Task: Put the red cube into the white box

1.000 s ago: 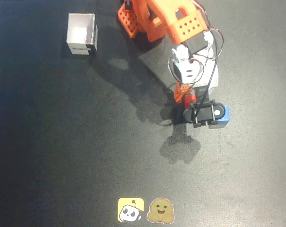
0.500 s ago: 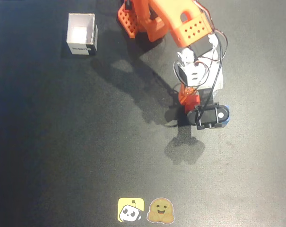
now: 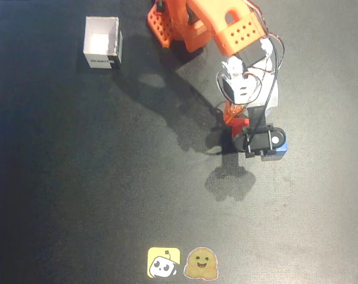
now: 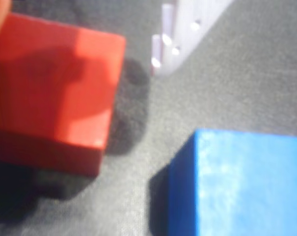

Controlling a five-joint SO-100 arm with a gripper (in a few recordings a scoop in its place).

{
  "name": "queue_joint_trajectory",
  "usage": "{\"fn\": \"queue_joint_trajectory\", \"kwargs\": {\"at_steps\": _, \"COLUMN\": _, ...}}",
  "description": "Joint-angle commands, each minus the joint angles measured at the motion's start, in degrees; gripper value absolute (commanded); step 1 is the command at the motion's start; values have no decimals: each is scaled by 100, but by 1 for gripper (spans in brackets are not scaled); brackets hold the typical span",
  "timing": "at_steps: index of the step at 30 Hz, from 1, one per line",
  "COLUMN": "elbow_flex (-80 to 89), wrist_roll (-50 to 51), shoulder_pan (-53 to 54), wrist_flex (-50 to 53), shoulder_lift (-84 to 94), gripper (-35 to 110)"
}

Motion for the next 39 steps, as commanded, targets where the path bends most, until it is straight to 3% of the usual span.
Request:
{"fn": "queue_joint_trajectory", "kwargs": {"at_steps": 1, "elbow_flex": -53, "wrist_roll": 44, "shoulder_pan": -53, "wrist_flex": 44, "shoulder_lift": 211, "gripper": 21}}
{"fn": "queue_joint_trajectory", "kwargs": {"at_steps": 39, "elbow_flex": -703, "wrist_roll": -352, "shoulder_pan": 299, "wrist_flex": -308, "shoulder_lift": -835, "gripper": 21}}
